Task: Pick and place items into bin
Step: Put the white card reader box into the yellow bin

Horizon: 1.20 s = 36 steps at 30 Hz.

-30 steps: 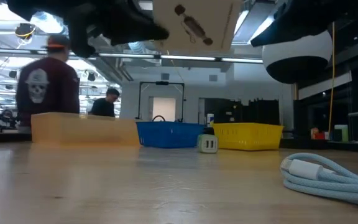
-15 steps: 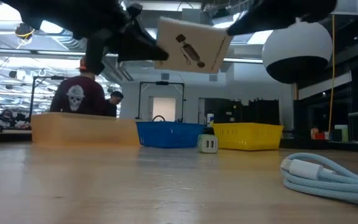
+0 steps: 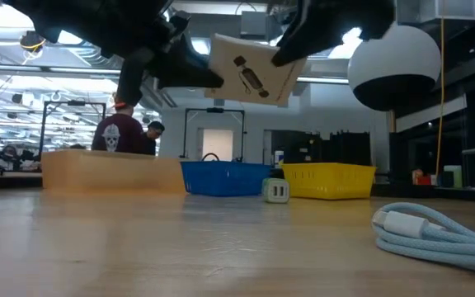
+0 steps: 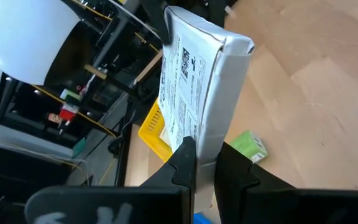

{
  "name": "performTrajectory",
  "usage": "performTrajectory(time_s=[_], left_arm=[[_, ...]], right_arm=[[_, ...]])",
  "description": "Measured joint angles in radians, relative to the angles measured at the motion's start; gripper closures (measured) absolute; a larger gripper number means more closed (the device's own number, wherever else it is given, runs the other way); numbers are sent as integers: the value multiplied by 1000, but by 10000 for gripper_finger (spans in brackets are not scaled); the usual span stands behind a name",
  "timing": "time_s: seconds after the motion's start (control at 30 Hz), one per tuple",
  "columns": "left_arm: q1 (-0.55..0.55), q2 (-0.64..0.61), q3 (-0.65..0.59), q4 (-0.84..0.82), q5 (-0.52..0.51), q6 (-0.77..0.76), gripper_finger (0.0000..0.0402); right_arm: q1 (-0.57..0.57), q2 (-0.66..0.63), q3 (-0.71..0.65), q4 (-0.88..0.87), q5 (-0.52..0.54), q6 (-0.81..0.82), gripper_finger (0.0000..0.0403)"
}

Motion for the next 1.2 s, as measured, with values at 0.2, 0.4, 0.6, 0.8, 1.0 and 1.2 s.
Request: performTrajectory(time_s=[0.2,0.4,0.6,0.8,1.0,1.2], left_arm=[[0,0,0,1,-29,0,375],[-1,0,0,1,-29,0,375],[-11,0,1,10,-26,0,375],[-22,0,1,10,-26,-3,375],[-20,0,2,13,-21,-19,374],[-21,0,2,14,-30,-53,325]], right_arm=[[-5,65,130,-88,0,2,260],[-8,76,177,-146,1,30,260],[-25,106,177,-185,1,56,261],[-32,107,177,-183,0,51,300],[-31,105,177,-198,3,38,367],[-31,102,178,-244,1,62,385]])
